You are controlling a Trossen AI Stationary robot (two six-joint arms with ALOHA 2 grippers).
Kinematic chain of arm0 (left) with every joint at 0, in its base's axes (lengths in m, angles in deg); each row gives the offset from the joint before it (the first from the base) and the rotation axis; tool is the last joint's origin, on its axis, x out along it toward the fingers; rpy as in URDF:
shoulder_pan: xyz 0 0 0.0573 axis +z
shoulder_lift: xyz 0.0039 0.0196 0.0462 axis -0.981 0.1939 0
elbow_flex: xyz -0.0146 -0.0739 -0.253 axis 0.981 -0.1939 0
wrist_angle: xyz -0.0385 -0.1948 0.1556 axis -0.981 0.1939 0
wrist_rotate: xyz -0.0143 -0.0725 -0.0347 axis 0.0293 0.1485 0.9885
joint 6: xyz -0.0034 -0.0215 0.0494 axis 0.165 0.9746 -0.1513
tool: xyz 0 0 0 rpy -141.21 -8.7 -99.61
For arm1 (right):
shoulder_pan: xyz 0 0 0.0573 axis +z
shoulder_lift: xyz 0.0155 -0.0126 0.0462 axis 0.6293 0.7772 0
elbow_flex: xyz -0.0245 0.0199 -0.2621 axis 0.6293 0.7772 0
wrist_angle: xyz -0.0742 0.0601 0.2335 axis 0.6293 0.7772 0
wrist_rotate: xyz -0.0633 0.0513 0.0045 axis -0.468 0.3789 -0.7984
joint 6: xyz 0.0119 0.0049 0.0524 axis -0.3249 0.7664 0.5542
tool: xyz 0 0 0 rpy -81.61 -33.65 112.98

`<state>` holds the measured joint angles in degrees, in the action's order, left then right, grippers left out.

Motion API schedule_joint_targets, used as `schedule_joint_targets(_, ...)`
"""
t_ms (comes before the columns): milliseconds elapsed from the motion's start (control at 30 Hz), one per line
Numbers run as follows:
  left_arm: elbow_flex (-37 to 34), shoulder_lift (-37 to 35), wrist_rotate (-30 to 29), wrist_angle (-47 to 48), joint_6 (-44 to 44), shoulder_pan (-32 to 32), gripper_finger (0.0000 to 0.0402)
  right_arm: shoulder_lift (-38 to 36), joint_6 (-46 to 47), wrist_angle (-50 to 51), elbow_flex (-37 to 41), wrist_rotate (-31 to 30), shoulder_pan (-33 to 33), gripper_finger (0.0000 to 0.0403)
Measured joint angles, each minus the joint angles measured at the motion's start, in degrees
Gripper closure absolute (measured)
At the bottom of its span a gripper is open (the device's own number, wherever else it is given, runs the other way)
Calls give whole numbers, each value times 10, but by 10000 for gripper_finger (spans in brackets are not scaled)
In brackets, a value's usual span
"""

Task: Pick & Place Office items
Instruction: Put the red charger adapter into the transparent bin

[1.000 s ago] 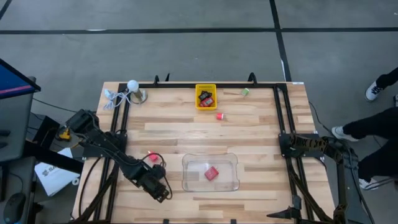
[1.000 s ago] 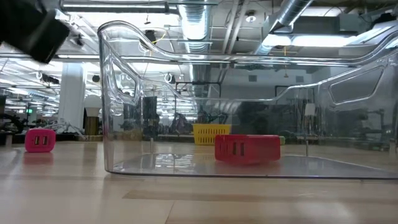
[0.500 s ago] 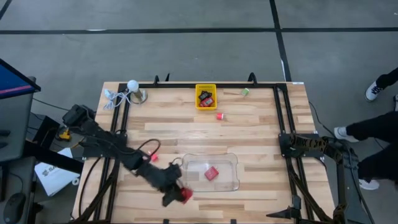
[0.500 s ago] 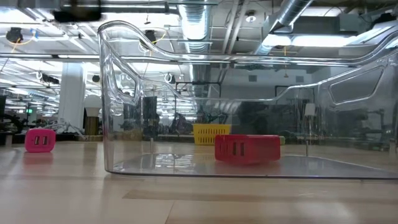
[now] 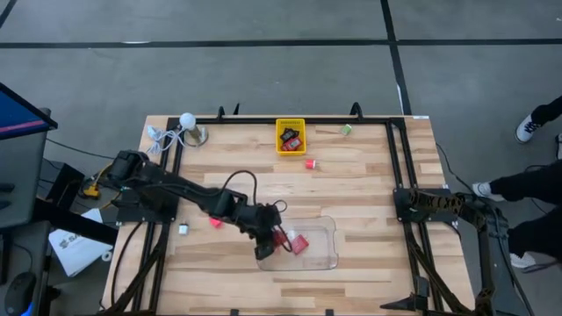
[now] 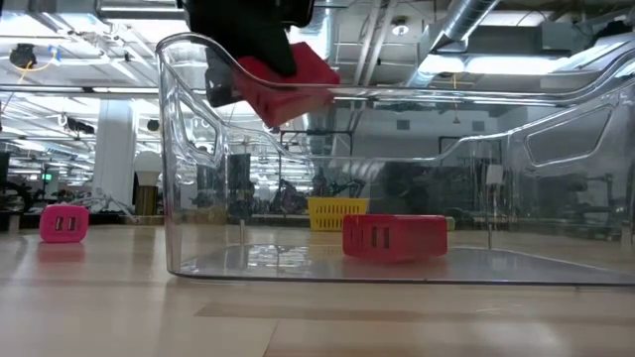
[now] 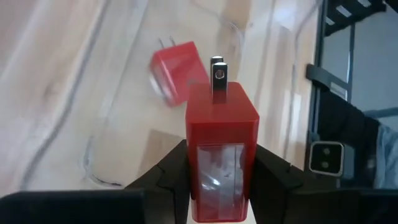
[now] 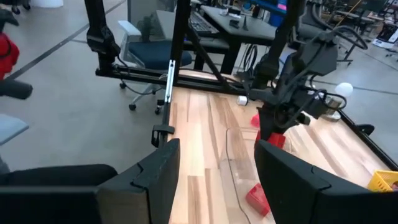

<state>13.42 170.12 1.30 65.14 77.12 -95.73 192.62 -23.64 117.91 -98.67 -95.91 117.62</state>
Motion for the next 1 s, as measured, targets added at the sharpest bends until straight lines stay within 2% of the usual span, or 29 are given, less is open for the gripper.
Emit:
schedule_joint_targets(300,0,0,-15,-10,-21,1,293,0,1,-11,0,-8,-1,202)
schedule_joint_targets(467,0,0,-15,-10,-23,7,276,0,-3,-10,0,-9,-1,202)
schedule_joint_targets(733,0,-1,-15,-18,-29,9,271,0,-3,-10,0,-8,0,202)
schedule_joint_targets(1000,0,-1,-15,-81,-92,9,216,0,-3,-10,0,-7,0,202)
